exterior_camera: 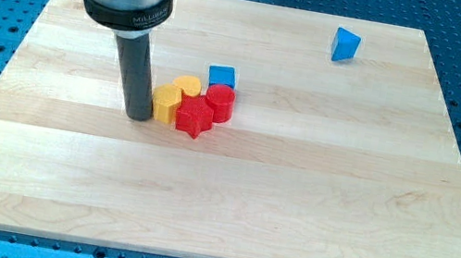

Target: Push the green blocks into the yellow blocks

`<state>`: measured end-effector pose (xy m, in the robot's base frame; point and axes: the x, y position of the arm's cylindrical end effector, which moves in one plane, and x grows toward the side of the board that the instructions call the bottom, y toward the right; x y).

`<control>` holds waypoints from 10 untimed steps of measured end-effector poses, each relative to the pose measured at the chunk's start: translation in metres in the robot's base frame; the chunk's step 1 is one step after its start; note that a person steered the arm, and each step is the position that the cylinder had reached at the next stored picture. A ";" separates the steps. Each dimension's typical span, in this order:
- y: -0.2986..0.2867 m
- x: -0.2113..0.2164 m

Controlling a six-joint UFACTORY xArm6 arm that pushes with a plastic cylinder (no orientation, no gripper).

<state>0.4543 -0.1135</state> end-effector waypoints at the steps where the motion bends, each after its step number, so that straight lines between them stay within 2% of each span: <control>1: -0.033 -0.015; 2: -0.072 -0.077; 3: -0.086 -0.119; 4: -0.106 -0.155; 5: -0.090 -0.168; 7: -0.058 -0.104; 8: -0.057 -0.146; 9: -0.041 -0.135; 10: -0.018 -0.094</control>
<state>0.3603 -0.1315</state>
